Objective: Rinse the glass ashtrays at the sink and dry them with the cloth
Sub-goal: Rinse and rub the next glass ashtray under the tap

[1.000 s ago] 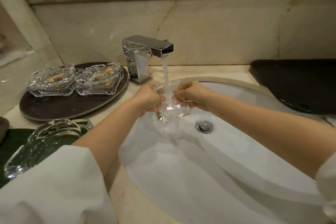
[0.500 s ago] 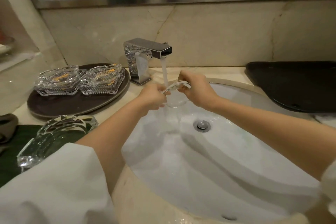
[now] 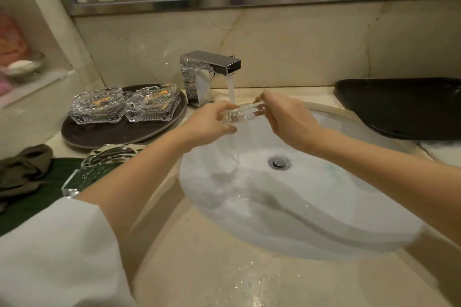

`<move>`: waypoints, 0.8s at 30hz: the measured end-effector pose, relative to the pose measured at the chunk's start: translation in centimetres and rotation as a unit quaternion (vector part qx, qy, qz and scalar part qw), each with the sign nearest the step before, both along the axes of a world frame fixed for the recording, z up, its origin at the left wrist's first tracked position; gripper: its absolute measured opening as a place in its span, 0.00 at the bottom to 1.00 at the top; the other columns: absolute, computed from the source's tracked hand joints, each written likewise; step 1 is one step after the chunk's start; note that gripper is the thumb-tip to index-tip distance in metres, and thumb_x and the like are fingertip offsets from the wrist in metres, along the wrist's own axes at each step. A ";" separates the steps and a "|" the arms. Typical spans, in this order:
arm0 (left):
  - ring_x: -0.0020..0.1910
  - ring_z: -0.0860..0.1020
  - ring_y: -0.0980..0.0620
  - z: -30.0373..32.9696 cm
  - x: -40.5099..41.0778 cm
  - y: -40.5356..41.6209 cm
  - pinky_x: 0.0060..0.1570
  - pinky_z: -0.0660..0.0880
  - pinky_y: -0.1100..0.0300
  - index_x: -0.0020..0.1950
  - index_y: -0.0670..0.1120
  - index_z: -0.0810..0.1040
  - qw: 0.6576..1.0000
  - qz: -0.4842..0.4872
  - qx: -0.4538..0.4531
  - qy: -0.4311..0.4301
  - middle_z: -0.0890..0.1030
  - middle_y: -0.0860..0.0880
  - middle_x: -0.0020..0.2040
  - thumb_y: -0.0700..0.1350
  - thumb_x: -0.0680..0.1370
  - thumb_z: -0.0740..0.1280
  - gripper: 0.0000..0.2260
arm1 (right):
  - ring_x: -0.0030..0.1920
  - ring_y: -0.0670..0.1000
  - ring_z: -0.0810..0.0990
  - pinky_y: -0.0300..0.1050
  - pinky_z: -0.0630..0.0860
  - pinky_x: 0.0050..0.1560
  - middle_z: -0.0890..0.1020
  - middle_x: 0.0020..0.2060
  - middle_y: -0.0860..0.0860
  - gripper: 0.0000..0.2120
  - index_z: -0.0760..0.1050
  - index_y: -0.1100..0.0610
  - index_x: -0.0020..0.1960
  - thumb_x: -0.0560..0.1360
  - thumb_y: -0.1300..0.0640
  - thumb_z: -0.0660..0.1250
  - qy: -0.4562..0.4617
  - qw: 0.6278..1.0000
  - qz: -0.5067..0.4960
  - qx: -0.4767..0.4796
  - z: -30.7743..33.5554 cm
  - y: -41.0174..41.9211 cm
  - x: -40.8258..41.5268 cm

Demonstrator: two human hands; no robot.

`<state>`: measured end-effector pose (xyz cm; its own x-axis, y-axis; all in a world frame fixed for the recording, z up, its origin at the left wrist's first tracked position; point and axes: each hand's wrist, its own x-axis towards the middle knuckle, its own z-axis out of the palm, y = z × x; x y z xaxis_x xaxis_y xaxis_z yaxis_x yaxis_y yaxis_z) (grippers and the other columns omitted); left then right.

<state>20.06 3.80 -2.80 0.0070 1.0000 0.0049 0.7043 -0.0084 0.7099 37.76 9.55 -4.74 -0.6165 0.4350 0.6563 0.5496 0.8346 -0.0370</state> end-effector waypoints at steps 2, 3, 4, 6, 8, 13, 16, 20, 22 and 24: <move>0.57 0.77 0.49 0.5 -0.4 -0.7 0.55 0.72 0.56 0.66 0.50 0.73 0.999 0.011 0.028 0.020 0.79 0.47 0.59 0.42 0.76 0.68 0.19 | 0.28 0.63 0.72 0.52 0.71 0.26 0.76 0.31 0.63 0.07 0.69 0.69 0.47 0.69 0.70 0.58 0.013 1.000 -0.010 -0.016 0.7 -0.6 -0.4; 0.55 0.78 0.50 0.7 -0.6 -1.0 0.52 0.72 0.58 0.65 0.50 0.73 0.999 0.011 0.042 0.022 0.80 0.48 0.57 0.42 0.77 0.67 0.17 | 0.28 0.64 0.72 0.52 0.71 0.27 0.76 0.31 0.63 0.07 0.69 0.68 0.48 0.70 0.70 0.58 0.021 0.999 -0.012 -0.027 0.9 -0.9 -0.6; 0.53 0.79 0.51 1.0 -0.8 -1.4 0.50 0.72 0.60 0.64 0.49 0.74 0.998 0.011 0.057 0.023 0.80 0.48 0.55 0.42 0.78 0.65 0.15 | 0.29 0.64 0.72 0.50 0.70 0.28 0.76 0.32 0.63 0.06 0.69 0.68 0.48 0.72 0.69 0.59 0.034 0.998 -0.012 -0.045 1.4 -1.1 -0.9; 0.50 0.80 0.52 1.3 -1.2 -2.1 0.51 0.74 0.57 0.62 0.49 0.74 0.996 0.015 0.075 0.035 0.81 0.49 0.53 0.43 0.79 0.63 0.12 | 0.29 0.58 0.72 0.45 0.67 0.29 0.76 0.33 0.58 0.05 0.67 0.66 0.50 0.75 0.67 0.62 0.048 0.994 -0.019 -0.100 2.5 -1.5 -1.8; 0.48 0.81 0.52 1.2 -1.7 -2.6 0.52 0.76 0.56 0.60 0.48 0.75 0.998 0.027 0.062 -0.011 0.81 0.48 0.53 0.44 0.80 0.62 0.10 | 0.30 0.47 0.74 0.35 0.65 0.28 0.78 0.36 0.54 0.06 0.67 0.60 0.48 0.75 0.66 0.64 0.046 0.983 -0.021 -0.178 3.8 -1.6 -2.9; 0.41 0.80 0.51 3.2 -3.7 -3.2 0.44 0.78 0.58 0.54 0.44 0.76 0.984 0.107 0.043 -0.136 0.81 0.45 0.45 0.45 0.81 0.60 0.08 | 0.35 0.55 0.84 0.54 0.79 0.40 0.80 0.34 0.56 0.13 0.67 0.54 0.39 0.73 0.68 0.67 0.163 0.867 0.023 -0.471 6.3 -1.4 -5.5; 0.37 0.79 0.52 4.7 -6.4 -4.5 0.36 0.79 0.62 0.51 0.44 0.76 0.980 0.149 0.012 -0.128 0.80 0.46 0.43 0.45 0.80 0.61 0.07 | 0.26 0.49 0.81 0.40 0.77 0.26 0.79 0.33 0.56 0.04 0.71 0.63 0.47 0.75 0.66 0.66 0.191 0.808 0.035 -0.557 7.0 -2.9 -8.2; 0.41 0.76 0.47 5.9 -10.8 -6.9 0.39 0.73 0.56 0.54 0.43 0.76 0.979 0.201 -0.024 -0.041 0.79 0.42 0.48 0.49 0.79 0.62 0.11 | 0.25 0.46 0.77 0.33 0.69 0.19 0.78 0.38 0.55 0.10 0.72 0.65 0.56 0.76 0.63 0.65 0.160 0.803 0.028 -0.573 7.7 -5.2 -12.7; 0.34 0.72 0.50 6.4 -12.7 -8.3 0.33 0.68 0.58 0.50 0.43 0.76 0.975 0.219 -0.033 0.002 0.76 0.44 0.42 0.50 0.79 0.61 0.12 | 0.25 0.45 0.74 0.35 0.69 0.21 0.76 0.37 0.53 0.09 0.69 0.62 0.56 0.77 0.61 0.63 0.105 0.831 0.024 -0.546 7.7 -6.3 -14.6; 0.31 0.69 0.52 6.4 -14.1 -9.7 0.30 0.65 0.60 0.49 0.42 0.76 0.975 0.216 -0.035 0.042 0.74 0.45 0.38 0.50 0.80 0.60 0.12 | 0.26 0.46 0.70 0.37 0.66 0.23 0.74 0.35 0.52 0.10 0.66 0.60 0.57 0.78 0.59 0.62 0.054 0.845 0.033 -0.531 7.2 -7.3 -16.1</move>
<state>5.96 -5.94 3.55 -0.4170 0.9078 -0.0452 0.6871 0.3474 0.6382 21.64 2.22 2.50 -0.6242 0.7807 -0.0293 0.4489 0.3278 -0.8313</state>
